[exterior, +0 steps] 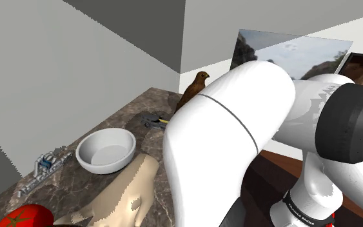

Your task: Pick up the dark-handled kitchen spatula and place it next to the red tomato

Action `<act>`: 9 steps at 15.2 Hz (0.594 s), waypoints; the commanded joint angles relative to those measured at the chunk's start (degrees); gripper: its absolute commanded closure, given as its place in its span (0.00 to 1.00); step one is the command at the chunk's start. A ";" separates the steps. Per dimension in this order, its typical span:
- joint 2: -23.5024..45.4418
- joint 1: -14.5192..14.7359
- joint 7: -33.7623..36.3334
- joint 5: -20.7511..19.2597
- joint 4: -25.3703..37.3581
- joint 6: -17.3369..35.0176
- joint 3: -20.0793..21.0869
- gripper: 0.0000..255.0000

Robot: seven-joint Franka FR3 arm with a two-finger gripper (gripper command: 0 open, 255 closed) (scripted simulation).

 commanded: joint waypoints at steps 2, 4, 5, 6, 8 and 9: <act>-2.67 -0.41 -0.59 1.18 0.52 -3.06 0.97 0.00; -2.67 -0.41 -0.59 1.19 0.51 -3.06 0.96 0.00; -2.67 -0.41 -0.60 1.19 0.52 -3.06 0.96 0.00; -2.67 -0.41 -0.60 1.19 0.52 -3.06 0.96 0.00; -2.67 -0.41 -0.60 1.19 0.52 -3.06 0.96 0.00; -2.67 -0.41 -0.60 1.19 0.52 -3.06 0.96 0.00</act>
